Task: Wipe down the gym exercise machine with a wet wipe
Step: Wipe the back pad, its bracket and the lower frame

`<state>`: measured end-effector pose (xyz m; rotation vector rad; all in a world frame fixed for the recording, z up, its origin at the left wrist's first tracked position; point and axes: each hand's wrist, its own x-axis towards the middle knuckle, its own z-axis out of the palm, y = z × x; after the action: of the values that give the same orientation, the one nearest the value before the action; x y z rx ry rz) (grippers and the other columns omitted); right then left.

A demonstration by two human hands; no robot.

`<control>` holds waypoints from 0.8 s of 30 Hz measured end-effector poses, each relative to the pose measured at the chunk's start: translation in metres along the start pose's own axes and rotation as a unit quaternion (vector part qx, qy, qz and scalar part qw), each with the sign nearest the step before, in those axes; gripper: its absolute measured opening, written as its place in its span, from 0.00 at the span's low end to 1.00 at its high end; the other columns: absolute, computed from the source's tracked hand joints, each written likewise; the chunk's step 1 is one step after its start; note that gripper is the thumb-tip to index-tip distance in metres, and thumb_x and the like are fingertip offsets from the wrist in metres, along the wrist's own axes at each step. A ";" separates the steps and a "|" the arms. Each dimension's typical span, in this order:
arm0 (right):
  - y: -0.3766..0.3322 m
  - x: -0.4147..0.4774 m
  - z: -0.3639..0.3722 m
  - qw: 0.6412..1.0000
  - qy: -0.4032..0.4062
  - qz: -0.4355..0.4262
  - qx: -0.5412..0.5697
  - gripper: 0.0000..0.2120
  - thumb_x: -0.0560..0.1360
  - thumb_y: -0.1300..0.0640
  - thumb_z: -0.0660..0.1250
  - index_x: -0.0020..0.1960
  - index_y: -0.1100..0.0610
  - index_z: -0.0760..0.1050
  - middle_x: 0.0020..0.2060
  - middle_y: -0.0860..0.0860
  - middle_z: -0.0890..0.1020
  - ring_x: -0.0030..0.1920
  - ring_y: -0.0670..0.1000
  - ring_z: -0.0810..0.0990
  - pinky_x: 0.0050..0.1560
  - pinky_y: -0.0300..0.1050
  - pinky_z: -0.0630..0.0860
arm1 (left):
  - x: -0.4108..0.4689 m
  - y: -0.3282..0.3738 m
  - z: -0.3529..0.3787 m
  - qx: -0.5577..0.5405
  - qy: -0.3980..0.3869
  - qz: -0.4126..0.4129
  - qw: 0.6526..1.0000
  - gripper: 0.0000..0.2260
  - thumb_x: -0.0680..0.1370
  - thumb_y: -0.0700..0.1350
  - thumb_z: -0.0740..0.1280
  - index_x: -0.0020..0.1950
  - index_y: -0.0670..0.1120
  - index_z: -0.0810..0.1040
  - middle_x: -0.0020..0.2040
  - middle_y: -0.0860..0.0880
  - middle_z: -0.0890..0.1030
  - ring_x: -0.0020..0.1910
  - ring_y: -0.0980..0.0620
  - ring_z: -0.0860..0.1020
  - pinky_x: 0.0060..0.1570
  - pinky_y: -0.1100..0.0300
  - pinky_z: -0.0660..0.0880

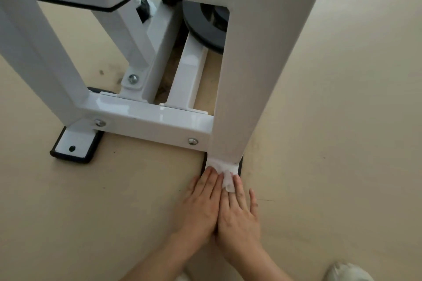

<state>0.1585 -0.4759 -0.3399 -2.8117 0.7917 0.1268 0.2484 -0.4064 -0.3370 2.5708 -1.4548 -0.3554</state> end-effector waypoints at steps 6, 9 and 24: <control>-0.004 0.019 -0.009 0.996 -0.023 0.090 -0.003 0.33 0.63 0.56 0.72 0.68 0.56 0.75 0.70 0.52 0.73 0.73 0.53 0.64 0.59 0.57 0.67 | 0.014 -0.010 -0.002 0.019 -0.007 0.040 0.999 0.25 0.73 0.48 0.54 0.66 0.42 0.77 0.66 0.45 0.77 0.67 0.48 0.74 0.69 0.47 0.64; -0.005 0.027 -0.018 0.994 -0.020 0.066 0.090 0.26 0.69 0.56 0.62 0.67 0.57 0.75 0.67 0.58 0.74 0.64 0.61 0.74 0.53 0.56 0.77 | 0.012 -0.015 -0.008 -0.048 0.009 0.016 0.999 0.23 0.73 0.49 0.56 0.65 0.47 0.78 0.64 0.50 0.79 0.66 0.53 0.74 0.68 0.55 0.62; -0.062 0.091 -0.102 0.850 0.001 0.178 0.497 0.14 0.76 0.64 0.63 0.56 0.51 0.82 0.46 0.44 0.85 0.49 0.44 0.83 0.54 0.42 0.79 | 0.057 -0.032 -0.061 -0.523 0.325 -0.336 0.712 0.19 0.68 0.37 0.74 0.44 0.60 0.74 0.46 0.54 0.79 0.43 0.60 0.78 0.42 0.70 0.73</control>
<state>0.2713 -0.4937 -0.2426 -1.6751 0.9902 -0.1848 0.3199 -0.4375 -0.2936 1.7709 0.0730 -0.2010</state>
